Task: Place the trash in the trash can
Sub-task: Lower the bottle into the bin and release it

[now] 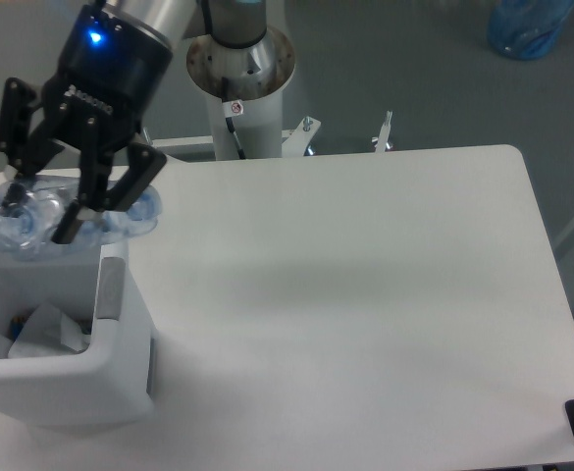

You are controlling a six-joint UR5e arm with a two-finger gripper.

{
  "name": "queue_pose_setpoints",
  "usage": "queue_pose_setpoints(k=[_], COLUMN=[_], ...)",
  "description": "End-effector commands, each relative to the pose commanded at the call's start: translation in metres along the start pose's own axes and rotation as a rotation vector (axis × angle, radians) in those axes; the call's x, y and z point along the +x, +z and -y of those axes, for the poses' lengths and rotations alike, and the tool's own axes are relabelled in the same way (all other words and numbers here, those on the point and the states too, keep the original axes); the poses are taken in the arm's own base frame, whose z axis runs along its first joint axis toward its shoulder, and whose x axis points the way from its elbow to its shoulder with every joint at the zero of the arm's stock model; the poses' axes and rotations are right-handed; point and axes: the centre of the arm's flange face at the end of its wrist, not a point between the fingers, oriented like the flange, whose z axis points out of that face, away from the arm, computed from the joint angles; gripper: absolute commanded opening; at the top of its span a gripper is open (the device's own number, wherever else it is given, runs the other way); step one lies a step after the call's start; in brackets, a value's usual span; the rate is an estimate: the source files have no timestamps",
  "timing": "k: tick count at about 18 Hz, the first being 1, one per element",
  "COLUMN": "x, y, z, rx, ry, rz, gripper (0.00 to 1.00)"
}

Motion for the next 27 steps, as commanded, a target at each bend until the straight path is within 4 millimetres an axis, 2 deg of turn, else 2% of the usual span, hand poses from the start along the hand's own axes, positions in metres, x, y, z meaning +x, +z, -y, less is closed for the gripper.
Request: queue_pose_setpoints(k=[7,14,16,20,25,27], x=[0.017,0.026,0.033,0.033,0.035,0.036], y=[0.035,0.05,0.061,0.071,0.092,0.101], z=[-0.009,-0.009,-0.011,-0.014,-0.024,-0.029], rx=[-0.029,-0.038,-0.047,-0.054,-0.078,-0.089], ry=[0.003,0.011,0.015,0.017,0.008,0.003], rz=[-0.058,-0.085,-0.103,-0.113,-0.137,-0.147], gripper=[0.54,0.54,0.54,0.54,0.55,0.59])
